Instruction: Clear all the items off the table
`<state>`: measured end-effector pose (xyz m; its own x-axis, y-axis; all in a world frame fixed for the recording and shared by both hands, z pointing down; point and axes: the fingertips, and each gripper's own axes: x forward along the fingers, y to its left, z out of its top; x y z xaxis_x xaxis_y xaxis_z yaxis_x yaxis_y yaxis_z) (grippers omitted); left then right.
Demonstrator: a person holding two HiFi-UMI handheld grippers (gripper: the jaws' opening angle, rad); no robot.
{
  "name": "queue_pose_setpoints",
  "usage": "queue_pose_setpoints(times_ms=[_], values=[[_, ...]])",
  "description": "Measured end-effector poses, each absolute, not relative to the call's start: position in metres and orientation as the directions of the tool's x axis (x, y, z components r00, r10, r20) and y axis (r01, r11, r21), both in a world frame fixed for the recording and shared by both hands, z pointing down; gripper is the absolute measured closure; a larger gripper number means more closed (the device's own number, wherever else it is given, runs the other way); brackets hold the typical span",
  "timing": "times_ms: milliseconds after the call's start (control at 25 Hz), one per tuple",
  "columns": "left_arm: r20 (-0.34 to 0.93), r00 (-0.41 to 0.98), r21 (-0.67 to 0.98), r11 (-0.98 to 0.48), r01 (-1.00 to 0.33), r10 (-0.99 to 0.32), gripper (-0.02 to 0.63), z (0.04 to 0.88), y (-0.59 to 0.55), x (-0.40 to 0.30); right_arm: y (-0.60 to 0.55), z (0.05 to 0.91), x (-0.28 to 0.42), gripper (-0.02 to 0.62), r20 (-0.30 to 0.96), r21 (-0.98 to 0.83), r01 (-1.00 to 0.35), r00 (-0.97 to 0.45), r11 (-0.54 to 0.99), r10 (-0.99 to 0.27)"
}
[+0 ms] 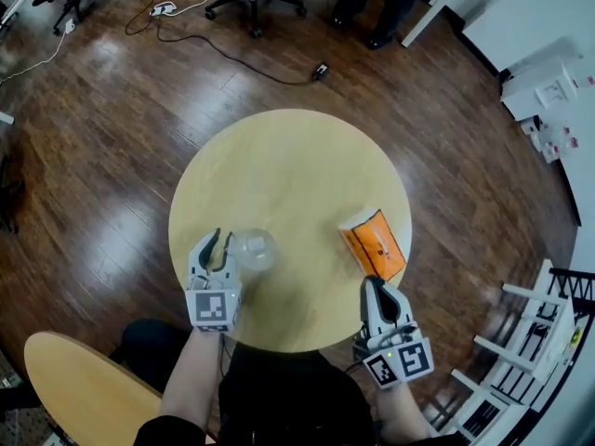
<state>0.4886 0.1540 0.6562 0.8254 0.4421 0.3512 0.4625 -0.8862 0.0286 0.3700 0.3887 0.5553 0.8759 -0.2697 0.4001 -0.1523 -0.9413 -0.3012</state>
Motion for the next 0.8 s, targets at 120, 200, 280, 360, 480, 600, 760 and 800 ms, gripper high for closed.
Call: queue_pose_setpoints(times_ms=[120,200,280,360,480,600,760,800], values=[[0.329,0.838,0.019,-0.890,0.456,0.436,0.568,0.658,0.152,0.493,0.383,0.561,0.370,0.591,0.422,-0.285,-0.169,0.862,-0.943,-0.282],[0.327,0.840,0.044,-0.895,0.445,0.433,0.600,0.659,0.153,0.493,0.381,0.565,0.370,0.591,0.438,-0.268,-0.186,0.850,-0.945,-0.292],[0.331,0.842,0.060,-0.900,0.433,0.427,0.600,0.658,0.152,0.494,0.379,0.569,0.371,0.591,0.447,-0.265,-0.195,0.843,-0.944,-0.300],[0.333,0.845,0.047,-0.902,0.430,0.420,0.600,0.657,0.148,0.494,0.377,0.570,0.372,0.591,0.443,-0.273,-0.200,0.842,-0.941,-0.307],[0.329,0.843,0.081,-0.902,0.424,0.425,0.600,0.652,0.145,0.491,0.373,0.569,0.372,0.591,0.431,-0.289,-0.210,0.843,-0.934,-0.323],[0.303,0.853,0.132,-0.905,0.404,0.425,0.600,0.636,0.142,0.490,0.375,0.567,0.370,0.591,0.421,-0.291,-0.218,0.845,-0.932,-0.329],[0.249,0.876,0.149,-0.910,0.387,0.413,0.600,0.607,0.139,0.487,0.382,0.556,0.367,0.591,0.388,-0.284,-0.233,0.859,-0.930,-0.334],[0.238,0.880,0.148,-0.911,0.385,0.410,0.600,0.599,0.139,0.486,0.383,0.552,0.368,0.591,0.376,-0.279,-0.244,0.862,-0.929,-0.340]])
